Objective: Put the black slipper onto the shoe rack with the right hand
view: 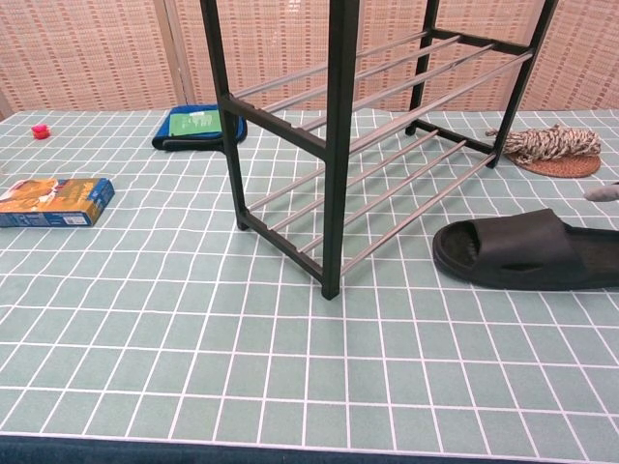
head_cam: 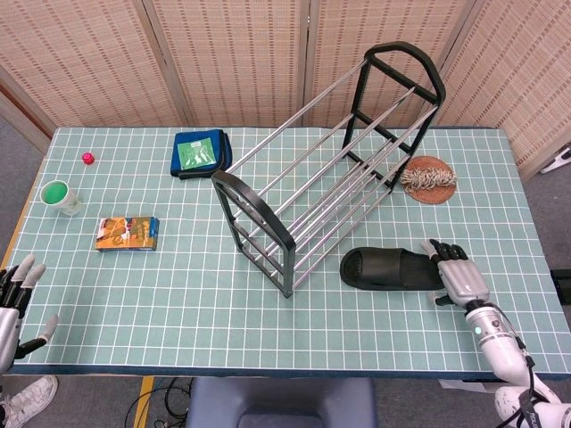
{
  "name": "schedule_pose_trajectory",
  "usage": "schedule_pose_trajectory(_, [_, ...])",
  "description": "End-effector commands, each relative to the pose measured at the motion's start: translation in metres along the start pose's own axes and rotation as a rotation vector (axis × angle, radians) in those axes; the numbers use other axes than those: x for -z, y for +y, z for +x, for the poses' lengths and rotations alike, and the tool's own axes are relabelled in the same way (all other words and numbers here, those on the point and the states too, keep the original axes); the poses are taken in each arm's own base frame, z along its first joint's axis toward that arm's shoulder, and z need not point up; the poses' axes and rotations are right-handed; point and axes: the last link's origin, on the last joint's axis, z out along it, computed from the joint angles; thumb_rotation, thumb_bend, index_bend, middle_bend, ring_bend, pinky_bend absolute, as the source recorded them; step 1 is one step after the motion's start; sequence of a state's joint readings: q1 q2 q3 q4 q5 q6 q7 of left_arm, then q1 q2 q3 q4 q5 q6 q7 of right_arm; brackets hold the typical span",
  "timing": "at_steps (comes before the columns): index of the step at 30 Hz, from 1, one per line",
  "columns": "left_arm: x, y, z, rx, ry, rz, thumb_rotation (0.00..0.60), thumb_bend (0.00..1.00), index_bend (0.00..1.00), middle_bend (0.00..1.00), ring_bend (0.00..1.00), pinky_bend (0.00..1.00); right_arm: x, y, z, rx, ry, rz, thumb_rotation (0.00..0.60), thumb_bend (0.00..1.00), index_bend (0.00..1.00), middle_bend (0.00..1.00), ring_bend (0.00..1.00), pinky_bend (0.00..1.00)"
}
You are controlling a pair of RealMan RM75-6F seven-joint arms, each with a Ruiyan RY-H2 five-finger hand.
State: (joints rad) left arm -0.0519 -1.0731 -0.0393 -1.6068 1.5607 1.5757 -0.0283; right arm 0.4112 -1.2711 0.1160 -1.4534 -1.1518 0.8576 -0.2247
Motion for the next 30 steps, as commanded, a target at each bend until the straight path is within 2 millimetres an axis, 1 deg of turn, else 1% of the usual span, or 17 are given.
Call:
schedule_pose_trajectory(1, [0.001,-0.001,0.001,0.005,0.003,-0.001,0.6,0.38,0.03,0.0,0.0,0.0,-0.008,-0.007,0.008,0.037,-0.031,0.007,0.6,0.23,0.0,0.0,0.0,0.0])
schedule_pose_trajectory(9, [0.002,-0.002,0.003,0.018,0.008,-0.003,0.6,0.38,0.03,0.0,0.0,0.0,-0.019,-0.015,0.005,0.038,-0.076,0.001,0.6,0.24,0.0,0.0,0.0,0.0])
schedule_pose_trajectory(22, [0.002,-0.003,0.005,0.029,0.013,-0.006,0.6,0.38,0.03,0.0,0.0,0.0,-0.029,-0.015,-0.001,0.041,-0.13,-0.006,0.6,0.26,0.0,0.0,0.0,0.0])
schedule_pose_trajectory(23, [0.002,-0.003,0.005,0.03,0.015,-0.006,0.6,0.38,0.03,0.0,0.0,0.0,-0.03,-0.015,-0.001,0.042,-0.133,-0.006,0.6,0.26,0.0,0.01,0.0,0.02])
schedule_pose_trajectory(25, [0.003,-0.004,0.006,0.031,0.017,-0.004,0.6,0.38,0.03,0.0,0.0,0.0,-0.031,-0.015,-0.001,0.037,-0.142,-0.008,0.6,0.27,0.0,0.05,0.0,0.1])
schedule_pose_trajectory(27, [0.003,-0.004,0.006,0.031,0.018,-0.004,0.6,0.38,0.03,0.0,0.0,0.0,-0.032,-0.015,-0.001,0.031,-0.149,-0.008,0.6,0.27,0.02,0.08,0.02,0.16])
schedule_pose_trajectory(29, [0.003,-0.004,0.006,0.032,0.019,-0.004,0.6,0.38,0.02,0.0,0.0,0.0,-0.033,-0.015,-0.002,0.028,-0.154,-0.008,0.6,0.28,0.07,0.12,0.07,0.22])
schedule_pose_trajectory(30, [0.003,-0.004,0.006,0.031,0.019,-0.004,0.6,0.38,0.02,0.0,0.0,0.0,-0.033,-0.015,-0.002,0.024,-0.161,-0.008,0.6,0.28,0.11,0.16,0.12,0.27])
